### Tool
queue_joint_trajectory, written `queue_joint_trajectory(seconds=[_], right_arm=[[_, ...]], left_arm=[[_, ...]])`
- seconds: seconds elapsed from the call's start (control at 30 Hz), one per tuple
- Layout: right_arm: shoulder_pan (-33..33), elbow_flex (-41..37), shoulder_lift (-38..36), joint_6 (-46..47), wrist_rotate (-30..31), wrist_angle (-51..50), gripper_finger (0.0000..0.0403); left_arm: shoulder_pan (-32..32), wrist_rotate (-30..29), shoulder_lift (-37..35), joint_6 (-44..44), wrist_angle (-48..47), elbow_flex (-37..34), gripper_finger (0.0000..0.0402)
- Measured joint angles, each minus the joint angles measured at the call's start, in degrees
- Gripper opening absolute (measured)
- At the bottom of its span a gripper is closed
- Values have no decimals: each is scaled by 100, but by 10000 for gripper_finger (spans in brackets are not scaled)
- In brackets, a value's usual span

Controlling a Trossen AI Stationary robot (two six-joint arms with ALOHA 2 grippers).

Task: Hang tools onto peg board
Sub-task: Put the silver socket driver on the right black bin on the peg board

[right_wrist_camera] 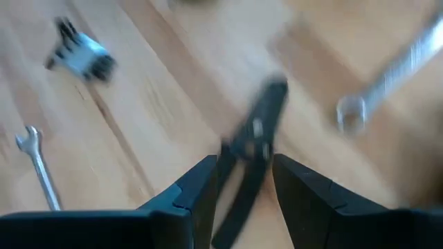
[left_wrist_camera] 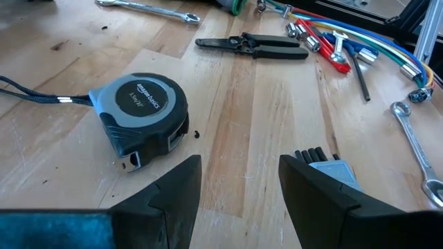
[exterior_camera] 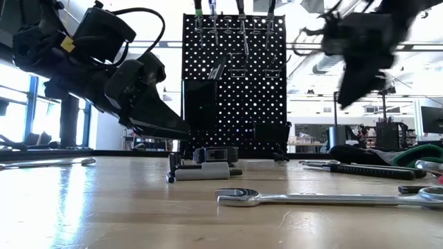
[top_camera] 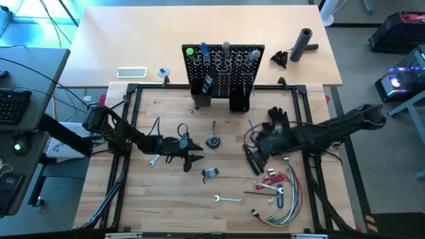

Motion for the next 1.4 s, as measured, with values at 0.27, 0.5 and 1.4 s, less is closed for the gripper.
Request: queue_joint_trajectory(seconds=[0.27, 0.5, 1.4], right_arm=[[1151, 0, 227, 2501, 269, -913, 138], [1603, 0, 1033, 3491, 70, -866, 138], [2003, -197, 1662, 4744, -189, -380, 221]], left_arm=[[-2, -7, -1, 89, 18, 0, 188], [-14, -4, -1, 108, 10, 0, 188], [-94, 0, -1, 445, 2, 0, 188]])
